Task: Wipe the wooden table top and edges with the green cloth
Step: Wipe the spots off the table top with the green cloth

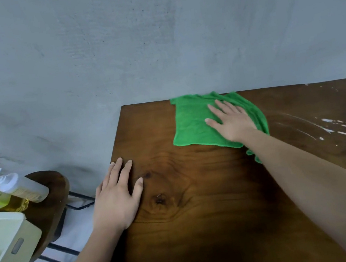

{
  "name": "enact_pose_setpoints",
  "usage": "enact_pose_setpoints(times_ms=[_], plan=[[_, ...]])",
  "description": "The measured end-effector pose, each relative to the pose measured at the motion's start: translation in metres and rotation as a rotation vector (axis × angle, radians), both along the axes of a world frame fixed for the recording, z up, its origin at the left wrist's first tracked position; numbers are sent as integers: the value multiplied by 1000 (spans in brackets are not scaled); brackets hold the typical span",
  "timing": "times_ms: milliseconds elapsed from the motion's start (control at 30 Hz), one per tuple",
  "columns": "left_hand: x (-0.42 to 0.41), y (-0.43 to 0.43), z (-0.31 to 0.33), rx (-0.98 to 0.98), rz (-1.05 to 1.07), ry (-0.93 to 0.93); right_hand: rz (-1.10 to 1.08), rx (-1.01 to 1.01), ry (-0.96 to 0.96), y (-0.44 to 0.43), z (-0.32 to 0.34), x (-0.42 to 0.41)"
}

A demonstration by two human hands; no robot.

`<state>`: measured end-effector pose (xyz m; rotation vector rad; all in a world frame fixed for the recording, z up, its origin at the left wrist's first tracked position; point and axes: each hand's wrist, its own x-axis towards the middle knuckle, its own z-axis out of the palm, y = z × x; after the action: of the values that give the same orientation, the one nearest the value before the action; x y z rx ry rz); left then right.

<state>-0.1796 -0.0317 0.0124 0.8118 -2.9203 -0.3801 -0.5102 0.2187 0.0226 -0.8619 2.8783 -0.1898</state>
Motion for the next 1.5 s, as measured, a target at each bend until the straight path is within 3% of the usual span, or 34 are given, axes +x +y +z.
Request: enact_pose_setpoints(times_ms=[133,267,600,867,1200,1500], plan=[[-1,1,1,-1,14,-19,-226,-15,-6,58,-7,1],[0,4,4,-15,17,-11,-270,2,7,65,-11,43],[5,4,8,-28,-16,-4,-23,19,-32,14,-5,217],[11,40,26,-3,-181,19,114,-43,-40,68,-8,295],[-5,189,20,55,-385,66,7,-67,-20,227,-10,287],[-40,322,3,13,-239,0,-121,-61,33,406,-10,219]])
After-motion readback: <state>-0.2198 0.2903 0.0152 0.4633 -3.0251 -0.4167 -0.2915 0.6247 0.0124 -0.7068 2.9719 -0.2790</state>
